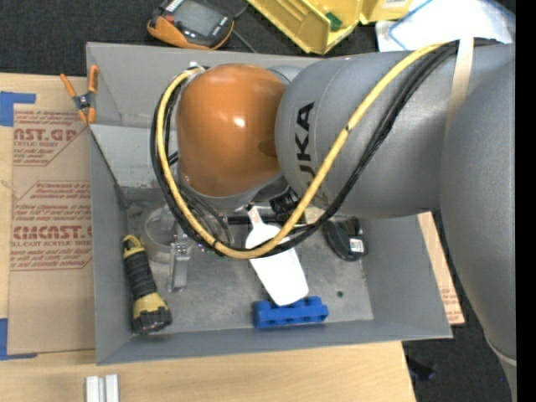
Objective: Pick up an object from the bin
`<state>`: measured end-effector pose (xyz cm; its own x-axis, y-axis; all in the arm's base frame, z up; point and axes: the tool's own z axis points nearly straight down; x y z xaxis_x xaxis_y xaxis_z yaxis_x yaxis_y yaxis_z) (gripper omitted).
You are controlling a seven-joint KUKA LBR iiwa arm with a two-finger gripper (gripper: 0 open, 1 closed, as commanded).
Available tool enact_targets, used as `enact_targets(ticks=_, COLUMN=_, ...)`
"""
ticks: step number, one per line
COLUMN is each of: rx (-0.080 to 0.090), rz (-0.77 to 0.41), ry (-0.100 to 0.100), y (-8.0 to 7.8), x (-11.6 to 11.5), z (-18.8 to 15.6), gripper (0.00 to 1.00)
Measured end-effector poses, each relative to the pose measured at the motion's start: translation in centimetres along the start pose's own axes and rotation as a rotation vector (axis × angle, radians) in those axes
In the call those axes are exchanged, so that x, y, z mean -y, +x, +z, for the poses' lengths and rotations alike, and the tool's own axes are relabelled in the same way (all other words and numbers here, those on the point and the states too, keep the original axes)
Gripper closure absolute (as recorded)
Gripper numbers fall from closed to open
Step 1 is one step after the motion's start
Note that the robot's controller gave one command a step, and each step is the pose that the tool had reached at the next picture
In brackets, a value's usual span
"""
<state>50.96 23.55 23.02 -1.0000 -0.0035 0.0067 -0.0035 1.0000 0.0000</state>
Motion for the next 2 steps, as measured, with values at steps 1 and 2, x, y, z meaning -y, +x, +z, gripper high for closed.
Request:
enact_targets(ticks=1, rx=0.008, rz=0.003, ry=-0.002, y=-0.2, x=0.2, z=-0.4, gripper=0.00)
enact_targets(ticks=2, rx=0.010, rz=-0.219, ry=-0.001, y=-2.4, x=3.5, z=10.5, gripper=0.00)
